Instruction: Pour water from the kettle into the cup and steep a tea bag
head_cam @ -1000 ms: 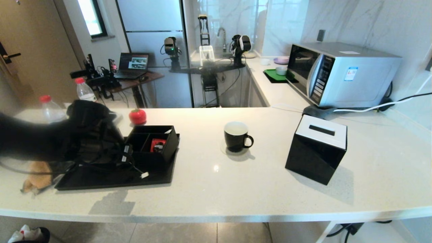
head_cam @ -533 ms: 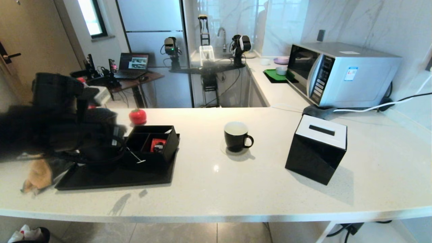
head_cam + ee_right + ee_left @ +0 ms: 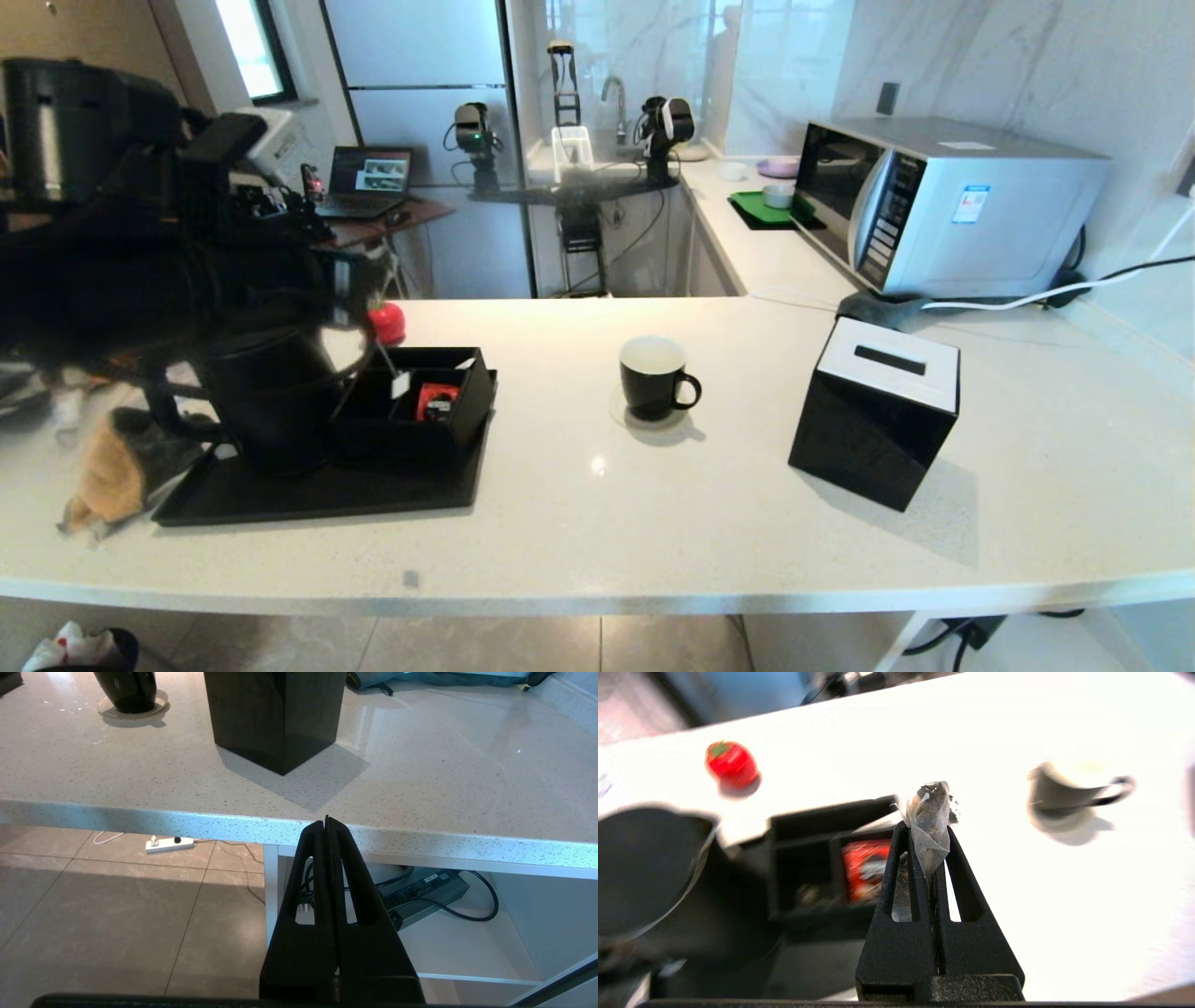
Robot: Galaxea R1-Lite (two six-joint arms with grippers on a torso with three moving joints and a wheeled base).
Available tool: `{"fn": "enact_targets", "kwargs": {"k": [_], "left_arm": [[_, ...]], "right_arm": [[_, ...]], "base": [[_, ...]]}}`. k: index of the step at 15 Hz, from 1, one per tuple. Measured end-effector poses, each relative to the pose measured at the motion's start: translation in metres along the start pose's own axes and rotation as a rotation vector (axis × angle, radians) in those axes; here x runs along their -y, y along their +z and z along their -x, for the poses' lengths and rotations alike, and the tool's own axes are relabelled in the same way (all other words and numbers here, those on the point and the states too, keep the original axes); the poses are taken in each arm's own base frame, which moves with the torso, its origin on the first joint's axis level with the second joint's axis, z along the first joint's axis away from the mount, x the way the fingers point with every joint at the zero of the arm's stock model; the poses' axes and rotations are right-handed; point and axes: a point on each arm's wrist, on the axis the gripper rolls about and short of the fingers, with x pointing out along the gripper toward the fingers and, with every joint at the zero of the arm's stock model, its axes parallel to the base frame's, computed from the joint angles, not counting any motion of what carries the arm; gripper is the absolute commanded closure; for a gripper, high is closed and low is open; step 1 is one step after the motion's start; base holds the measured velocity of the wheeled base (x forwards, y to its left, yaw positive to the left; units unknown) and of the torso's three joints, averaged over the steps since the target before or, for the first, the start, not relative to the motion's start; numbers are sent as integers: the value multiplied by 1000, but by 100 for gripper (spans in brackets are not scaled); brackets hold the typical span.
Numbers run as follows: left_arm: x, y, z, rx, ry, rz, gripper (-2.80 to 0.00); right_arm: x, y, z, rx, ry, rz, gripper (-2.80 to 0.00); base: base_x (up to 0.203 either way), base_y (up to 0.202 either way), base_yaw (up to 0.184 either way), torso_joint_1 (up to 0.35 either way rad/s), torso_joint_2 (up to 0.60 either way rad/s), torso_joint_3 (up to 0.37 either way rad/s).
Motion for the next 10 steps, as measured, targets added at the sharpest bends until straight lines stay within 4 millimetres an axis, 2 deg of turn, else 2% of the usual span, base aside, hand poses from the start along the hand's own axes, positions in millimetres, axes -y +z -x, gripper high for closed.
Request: {"fn": "enact_targets", "kwargs": {"k": [5, 10], "left_arm": [[32, 19, 5, 69, -113, -31, 0], [58, 33, -8, 97, -192, -51, 0]], "right_arm": [[0, 0, 0, 0, 0, 0, 0], [0, 0, 0, 0, 0, 0, 0]], "base": [[0, 0, 0, 0, 0, 0], [0, 0, 0, 0, 0, 0]]}}
